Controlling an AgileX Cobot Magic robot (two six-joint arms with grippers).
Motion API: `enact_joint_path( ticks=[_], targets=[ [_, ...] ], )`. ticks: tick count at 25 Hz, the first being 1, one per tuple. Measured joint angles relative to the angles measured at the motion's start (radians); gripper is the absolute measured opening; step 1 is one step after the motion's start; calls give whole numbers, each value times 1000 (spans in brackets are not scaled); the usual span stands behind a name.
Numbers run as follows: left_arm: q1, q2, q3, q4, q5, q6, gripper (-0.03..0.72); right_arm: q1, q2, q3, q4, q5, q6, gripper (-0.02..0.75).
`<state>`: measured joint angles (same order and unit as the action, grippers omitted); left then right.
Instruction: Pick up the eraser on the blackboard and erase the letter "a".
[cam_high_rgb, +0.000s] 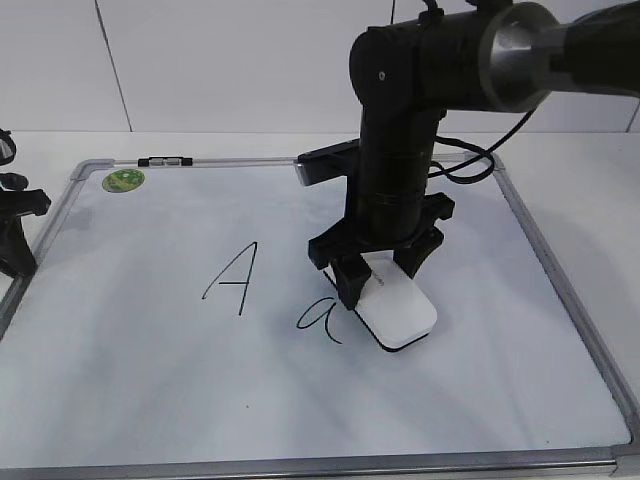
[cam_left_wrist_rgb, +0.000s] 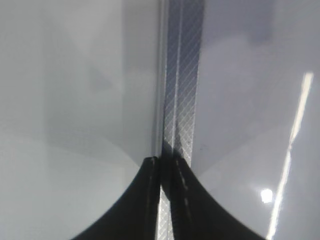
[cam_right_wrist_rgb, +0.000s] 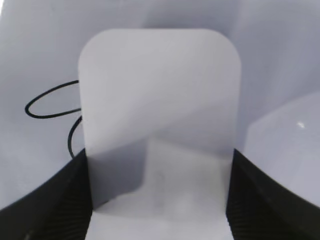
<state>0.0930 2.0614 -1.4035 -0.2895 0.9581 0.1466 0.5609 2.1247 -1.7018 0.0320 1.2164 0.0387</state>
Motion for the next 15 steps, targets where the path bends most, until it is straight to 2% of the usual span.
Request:
enact_joint_path(
  ticks=[15],
  targets=[
    [2,0,0,0,0,0,14,32,51,-15,-6,12,-12,547]
  ],
)
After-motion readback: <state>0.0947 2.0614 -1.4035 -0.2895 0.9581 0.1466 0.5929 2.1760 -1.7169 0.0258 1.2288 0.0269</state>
